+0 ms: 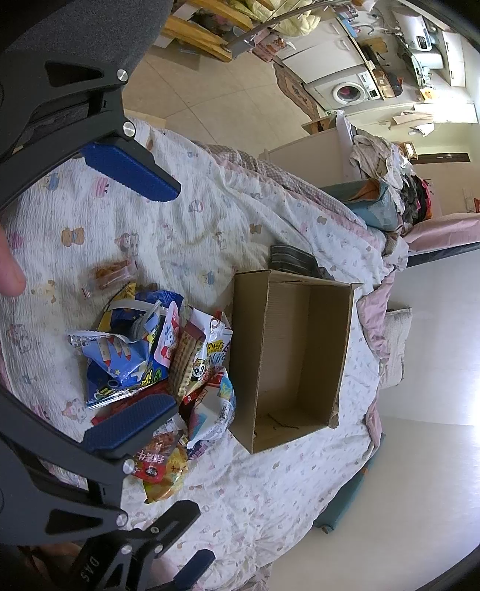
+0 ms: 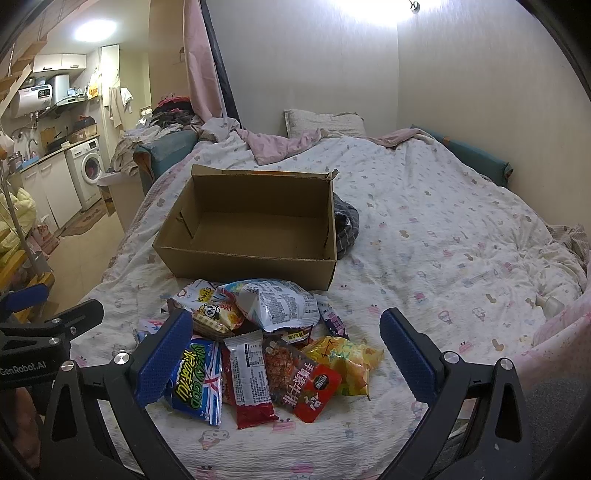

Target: Organize snacks

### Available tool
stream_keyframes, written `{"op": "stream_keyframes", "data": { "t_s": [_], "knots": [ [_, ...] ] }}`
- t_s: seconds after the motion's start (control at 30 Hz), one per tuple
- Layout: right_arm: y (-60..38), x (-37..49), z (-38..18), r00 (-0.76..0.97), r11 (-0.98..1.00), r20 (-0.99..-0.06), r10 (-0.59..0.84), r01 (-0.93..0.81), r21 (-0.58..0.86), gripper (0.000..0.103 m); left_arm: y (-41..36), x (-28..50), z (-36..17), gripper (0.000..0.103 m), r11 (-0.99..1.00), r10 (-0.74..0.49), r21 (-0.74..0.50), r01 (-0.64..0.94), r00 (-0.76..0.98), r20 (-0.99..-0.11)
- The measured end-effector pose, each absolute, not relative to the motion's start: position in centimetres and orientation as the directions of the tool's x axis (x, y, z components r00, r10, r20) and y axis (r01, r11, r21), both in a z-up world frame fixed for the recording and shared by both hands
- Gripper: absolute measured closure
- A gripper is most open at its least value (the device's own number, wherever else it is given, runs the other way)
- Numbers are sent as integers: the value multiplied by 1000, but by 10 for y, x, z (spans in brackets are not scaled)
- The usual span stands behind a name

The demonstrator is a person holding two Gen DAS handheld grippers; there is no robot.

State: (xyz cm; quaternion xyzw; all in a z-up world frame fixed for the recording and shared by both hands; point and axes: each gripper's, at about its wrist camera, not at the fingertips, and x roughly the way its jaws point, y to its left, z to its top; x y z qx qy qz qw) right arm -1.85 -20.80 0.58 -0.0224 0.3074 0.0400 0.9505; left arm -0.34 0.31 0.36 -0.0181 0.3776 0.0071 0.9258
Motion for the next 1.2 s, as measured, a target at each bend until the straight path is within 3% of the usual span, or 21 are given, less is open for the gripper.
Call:
{"op": "stream_keyframes", "data": {
  "t_s": [1.2],
  "knots": [
    [-207, -19, 5, 807, 996, -587, 70, -93, -10, 0, 3, -1, 3, 0, 999, -1, -28, -26, 713, -701]
  ]
}}
